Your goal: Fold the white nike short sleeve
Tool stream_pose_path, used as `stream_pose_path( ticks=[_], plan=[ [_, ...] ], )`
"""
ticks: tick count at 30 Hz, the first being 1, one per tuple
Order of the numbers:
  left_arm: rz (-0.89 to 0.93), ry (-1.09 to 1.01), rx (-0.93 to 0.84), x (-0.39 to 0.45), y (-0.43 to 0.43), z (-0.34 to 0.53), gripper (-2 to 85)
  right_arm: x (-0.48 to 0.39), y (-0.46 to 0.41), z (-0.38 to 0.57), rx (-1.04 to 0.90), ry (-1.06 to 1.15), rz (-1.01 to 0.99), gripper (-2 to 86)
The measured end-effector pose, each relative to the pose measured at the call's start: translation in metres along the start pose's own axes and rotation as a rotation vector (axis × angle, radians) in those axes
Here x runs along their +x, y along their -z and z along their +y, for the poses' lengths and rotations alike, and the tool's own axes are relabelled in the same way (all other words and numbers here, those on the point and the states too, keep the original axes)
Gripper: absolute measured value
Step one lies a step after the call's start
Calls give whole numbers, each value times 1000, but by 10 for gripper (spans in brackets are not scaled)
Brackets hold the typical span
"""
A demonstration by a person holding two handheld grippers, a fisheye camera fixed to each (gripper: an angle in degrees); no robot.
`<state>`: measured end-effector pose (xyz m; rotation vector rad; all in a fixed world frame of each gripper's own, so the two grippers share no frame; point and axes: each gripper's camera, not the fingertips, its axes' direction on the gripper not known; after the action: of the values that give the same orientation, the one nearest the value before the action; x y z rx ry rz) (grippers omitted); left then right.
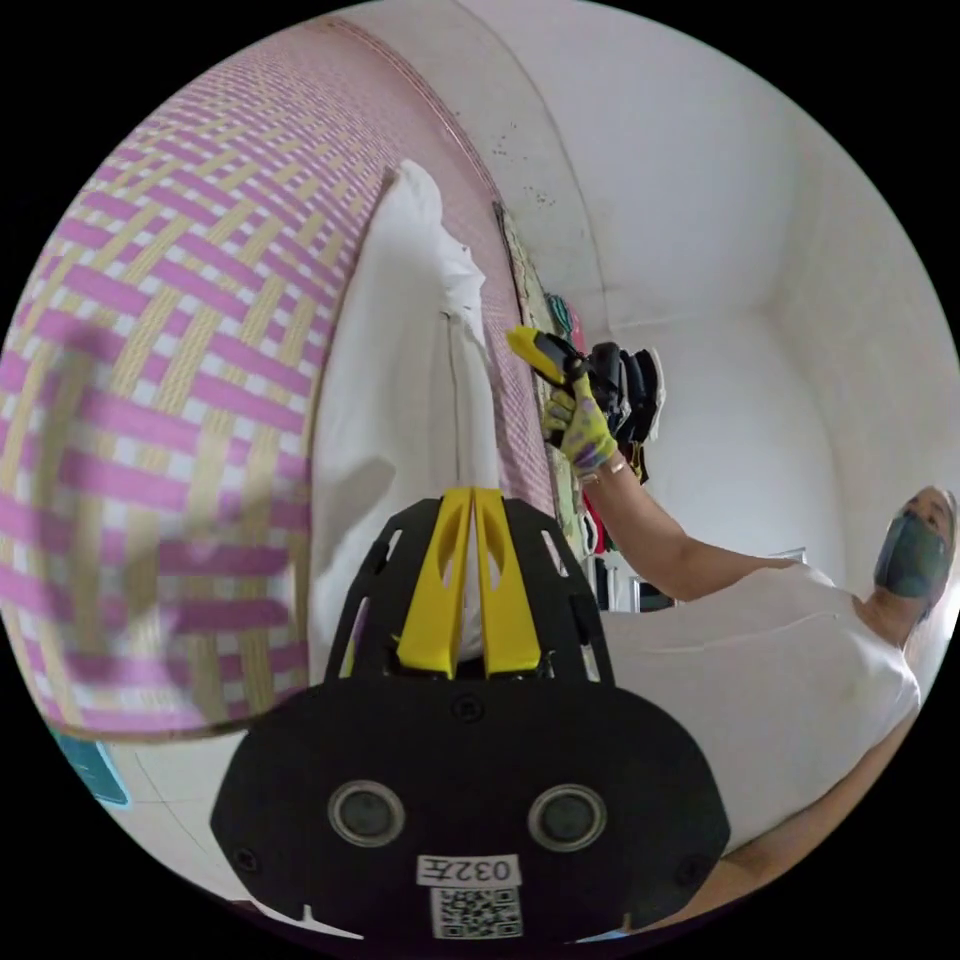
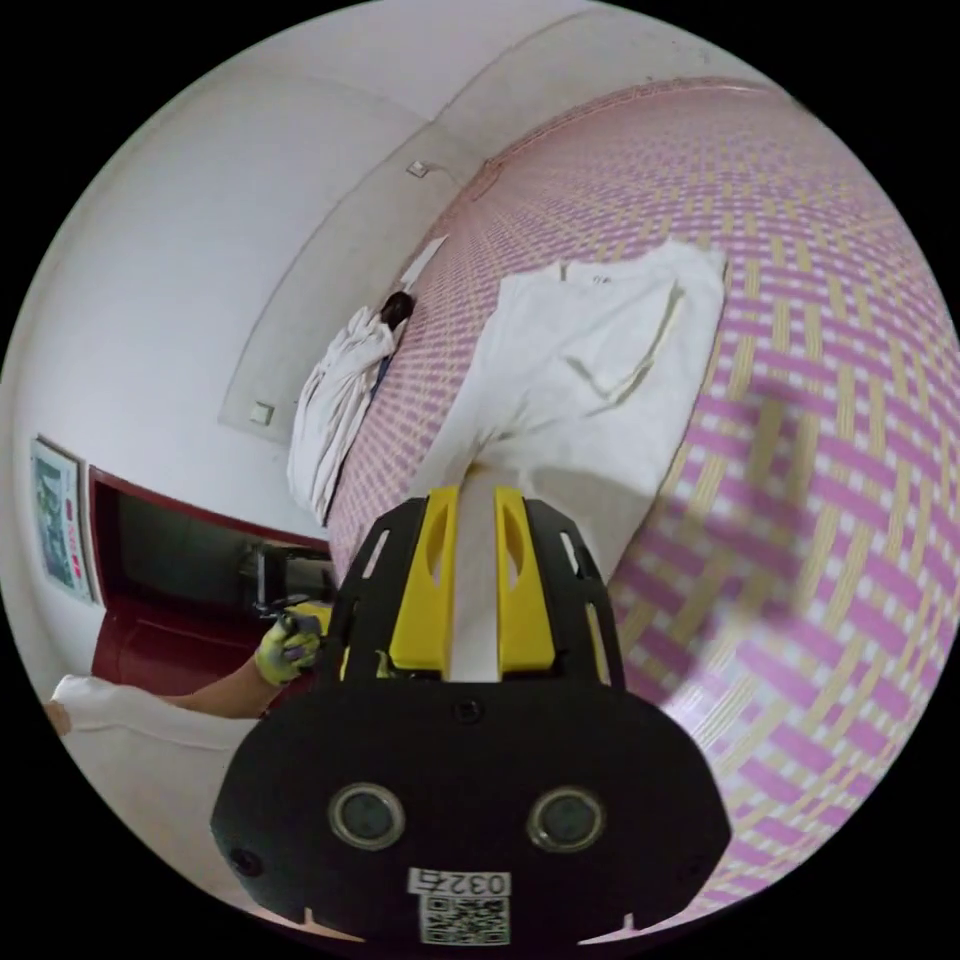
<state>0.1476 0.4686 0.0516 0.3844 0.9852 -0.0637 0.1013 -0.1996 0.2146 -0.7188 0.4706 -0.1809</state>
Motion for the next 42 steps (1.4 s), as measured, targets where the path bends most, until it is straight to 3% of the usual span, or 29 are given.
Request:
stream_pose_path(
  ticks=[6, 9, 12, 18, 21, 25, 30, 36, 38, 42],
  plan=[
    [45, -68, -102, -4, -6, -74, -8, 2, -11, -71, -72, 110, 196, 101],
    [47, -95, -119, -12, -2, -108, -8, 15, -18, -94, -110, 72, 128, 94],
    [59, -100, -114, -28, 0, -146, -9, 18, -29, -101, -169, 56, 101, 24],
    [21, -132, -84, -46, 0, -242, -9, -15, 23, -51, 63, 73, 60, -9],
    [-24, -135, -54, -54, -6, -307, -9, 4, 13, -23, 19, -20, 162, -10],
    [-156, -107, -58, -68, -22, -395, -9, 37, -1, -11, -95, -223, 71, -10],
    [-125, -63, -56, -86, -41, -468, -9, 25, 23, -5, 99, -238, 10, -10],
    [-244, -64, -239, -95, -87, -535, -9, 9, 7, -26, 60, -191, 15, -7],
    [-201, -112, -236, -91, -88, -542, -9, 12, 9, -34, 79, -194, 30, -1],
    [-105, -145, -52, -79, -43, -529, -9, 37, 25, -61, 148, -250, 137, 50]
  ],
)
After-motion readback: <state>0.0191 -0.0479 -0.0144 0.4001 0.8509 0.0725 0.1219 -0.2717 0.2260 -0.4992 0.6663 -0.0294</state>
